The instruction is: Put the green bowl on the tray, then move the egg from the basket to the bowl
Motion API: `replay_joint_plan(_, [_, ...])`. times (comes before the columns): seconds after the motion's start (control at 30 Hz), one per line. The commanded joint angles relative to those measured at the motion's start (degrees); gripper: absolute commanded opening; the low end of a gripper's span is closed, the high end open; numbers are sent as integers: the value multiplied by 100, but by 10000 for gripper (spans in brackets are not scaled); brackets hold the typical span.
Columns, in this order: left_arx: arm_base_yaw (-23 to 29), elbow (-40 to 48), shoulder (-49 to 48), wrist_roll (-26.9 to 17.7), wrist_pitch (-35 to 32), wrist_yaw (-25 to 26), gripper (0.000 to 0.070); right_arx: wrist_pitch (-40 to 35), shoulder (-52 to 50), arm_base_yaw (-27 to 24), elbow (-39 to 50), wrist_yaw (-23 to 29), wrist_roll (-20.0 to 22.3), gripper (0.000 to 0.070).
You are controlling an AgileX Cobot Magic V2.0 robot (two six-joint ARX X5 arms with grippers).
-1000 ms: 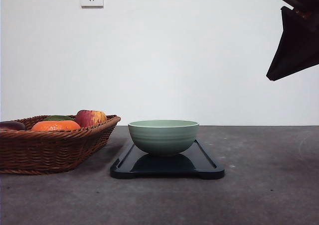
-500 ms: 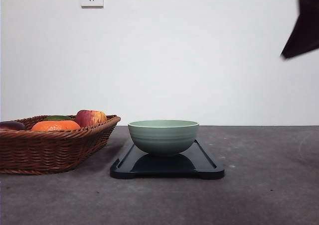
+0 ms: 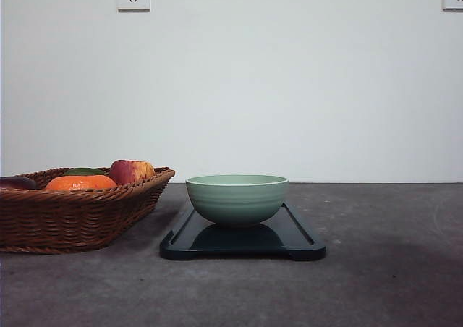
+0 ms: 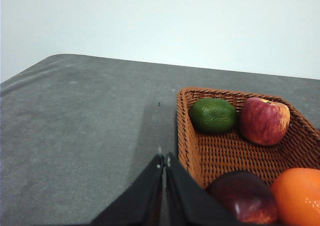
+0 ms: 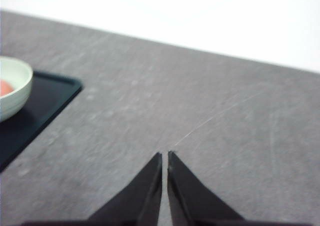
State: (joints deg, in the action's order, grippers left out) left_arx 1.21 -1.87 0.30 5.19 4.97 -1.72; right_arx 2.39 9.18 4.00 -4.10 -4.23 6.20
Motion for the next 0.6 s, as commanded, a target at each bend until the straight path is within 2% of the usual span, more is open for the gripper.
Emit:
replay_joint_plan(0.0, [0, 114, -11, 7, -31, -26, 0, -69, -268, -66, 124, 20, 20, 10])
replay_joint_plan(0.13, [0, 114, -11, 7, -31, -26, 0, 38, -899, -238, 343, 20, 4, 10])
replay_joint_plan(0.57, [0, 114, -11, 7, -28, -26, 0, 16, -897, -304, 343, 15, 0, 10])
